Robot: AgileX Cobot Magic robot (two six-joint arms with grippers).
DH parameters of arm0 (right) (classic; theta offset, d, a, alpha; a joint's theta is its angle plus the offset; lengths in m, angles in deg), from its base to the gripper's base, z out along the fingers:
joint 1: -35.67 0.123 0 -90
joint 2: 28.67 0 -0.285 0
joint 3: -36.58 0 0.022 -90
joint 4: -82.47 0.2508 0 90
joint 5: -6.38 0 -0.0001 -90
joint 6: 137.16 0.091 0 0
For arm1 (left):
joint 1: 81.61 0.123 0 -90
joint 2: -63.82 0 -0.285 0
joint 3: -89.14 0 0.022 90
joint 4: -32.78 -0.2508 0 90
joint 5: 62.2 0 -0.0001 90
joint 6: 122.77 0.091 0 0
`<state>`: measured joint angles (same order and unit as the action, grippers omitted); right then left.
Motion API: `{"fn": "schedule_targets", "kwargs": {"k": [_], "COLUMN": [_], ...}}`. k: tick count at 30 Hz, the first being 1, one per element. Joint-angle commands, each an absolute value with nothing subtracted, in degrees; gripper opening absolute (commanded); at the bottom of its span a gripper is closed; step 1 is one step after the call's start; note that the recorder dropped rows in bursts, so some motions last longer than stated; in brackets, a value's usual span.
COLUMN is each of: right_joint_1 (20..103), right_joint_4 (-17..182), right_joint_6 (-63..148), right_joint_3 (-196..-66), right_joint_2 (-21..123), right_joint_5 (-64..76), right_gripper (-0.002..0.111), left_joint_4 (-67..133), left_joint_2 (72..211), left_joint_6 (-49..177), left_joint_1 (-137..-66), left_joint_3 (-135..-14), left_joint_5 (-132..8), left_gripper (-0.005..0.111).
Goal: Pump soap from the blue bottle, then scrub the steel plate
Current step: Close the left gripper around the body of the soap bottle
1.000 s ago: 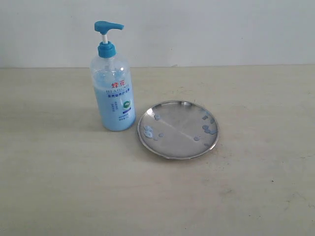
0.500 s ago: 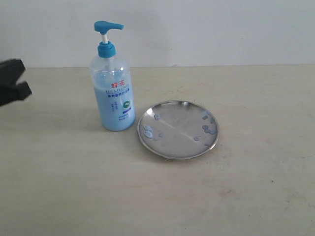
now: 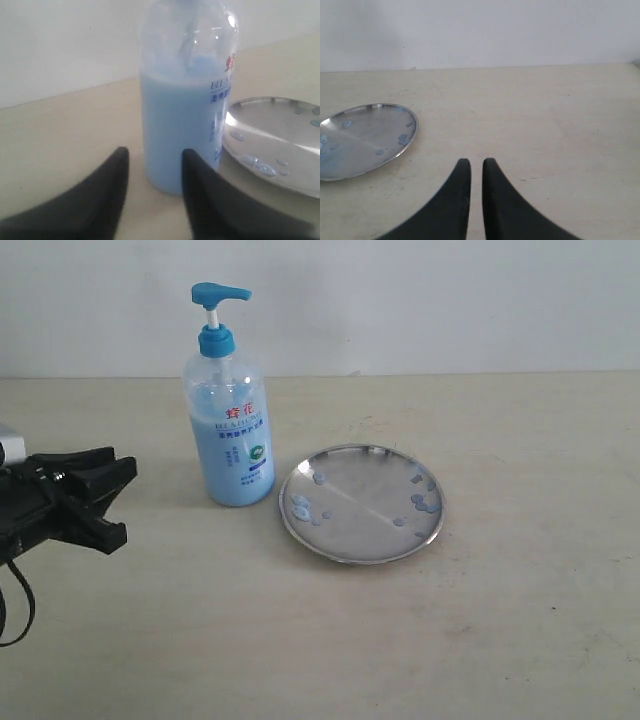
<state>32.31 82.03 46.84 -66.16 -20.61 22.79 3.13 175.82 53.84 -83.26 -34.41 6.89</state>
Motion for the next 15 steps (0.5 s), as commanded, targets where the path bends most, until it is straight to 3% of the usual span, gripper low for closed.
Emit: {"fn": "schedule_targets", "kwargs": {"k": [1,15], "right_joint_1": [32.22,32.22], "right_joint_4": [81.95,81.95], "right_joint_6": [46.75,46.75], "right_joint_3": [-66.2,-66.2], "right_joint_2": [-20.88,-20.88], "right_joint_5": [22.36,22.23], "right_gripper": [0.0,0.0], "left_joint_4": [2.3,-8.99], "left_joint_2": [180.06,195.12], "left_joint_6": [43.65,42.45], "left_joint_1": [-83.51,-86.77], "left_joint_3": [-40.8,-55.78], "left_joint_5": [7.13,7.76], "left_gripper": [0.11,0.109]}}
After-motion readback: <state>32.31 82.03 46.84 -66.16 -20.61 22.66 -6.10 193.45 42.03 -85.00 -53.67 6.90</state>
